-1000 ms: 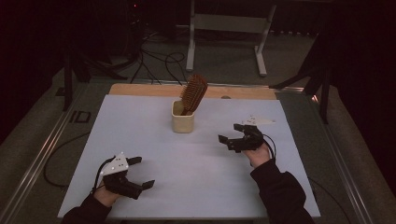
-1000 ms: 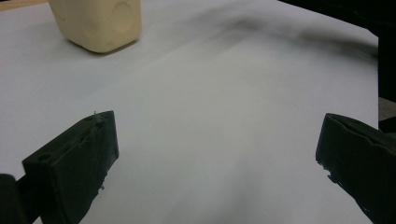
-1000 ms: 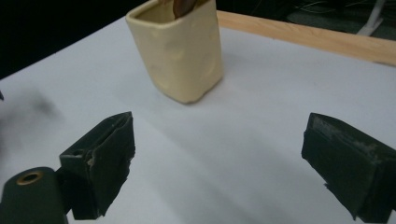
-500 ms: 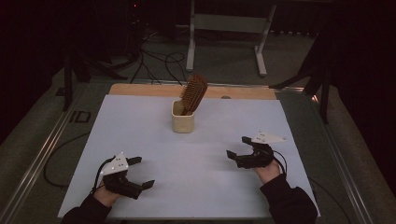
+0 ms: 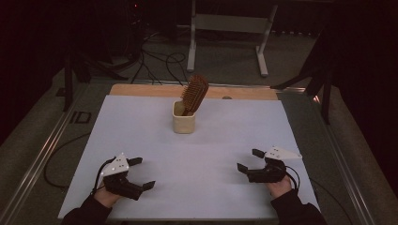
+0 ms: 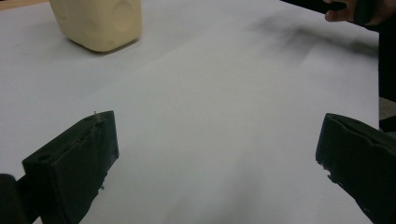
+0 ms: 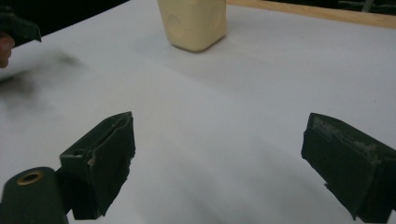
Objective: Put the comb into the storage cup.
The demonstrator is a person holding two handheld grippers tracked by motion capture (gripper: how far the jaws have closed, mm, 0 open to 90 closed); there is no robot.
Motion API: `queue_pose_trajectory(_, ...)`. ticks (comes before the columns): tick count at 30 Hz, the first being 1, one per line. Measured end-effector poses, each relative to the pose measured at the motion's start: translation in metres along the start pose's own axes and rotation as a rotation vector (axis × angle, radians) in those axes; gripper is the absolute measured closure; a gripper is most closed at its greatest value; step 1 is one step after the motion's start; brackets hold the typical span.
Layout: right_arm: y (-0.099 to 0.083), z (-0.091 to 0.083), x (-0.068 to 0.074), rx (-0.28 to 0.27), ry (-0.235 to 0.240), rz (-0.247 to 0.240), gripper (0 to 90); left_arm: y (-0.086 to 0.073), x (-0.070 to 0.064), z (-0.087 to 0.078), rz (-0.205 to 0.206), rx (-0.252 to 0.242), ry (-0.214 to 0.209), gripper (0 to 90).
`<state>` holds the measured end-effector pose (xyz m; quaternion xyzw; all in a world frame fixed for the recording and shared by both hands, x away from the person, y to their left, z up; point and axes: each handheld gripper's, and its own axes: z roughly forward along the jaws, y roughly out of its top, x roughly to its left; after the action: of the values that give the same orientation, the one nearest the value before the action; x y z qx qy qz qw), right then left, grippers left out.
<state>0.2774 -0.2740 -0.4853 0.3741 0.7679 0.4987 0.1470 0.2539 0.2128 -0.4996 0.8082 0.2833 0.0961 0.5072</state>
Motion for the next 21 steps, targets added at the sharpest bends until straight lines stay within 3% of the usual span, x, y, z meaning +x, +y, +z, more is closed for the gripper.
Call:
queue_pose_trajectory(12, -0.022, -0.009, 0.006, 0.014, -0.022, -0.002, 9.3, 0.0, -0.001, 0.001, 0.003, 0.004, -0.002, 0.0)
queue_pose_trajectory(21, -0.023, -0.006, 0.004, 0.006, -0.016, -0.003, 9.3, 0.0, -0.001, 0.001, 0.006, 0.003, -0.001, 0.0)
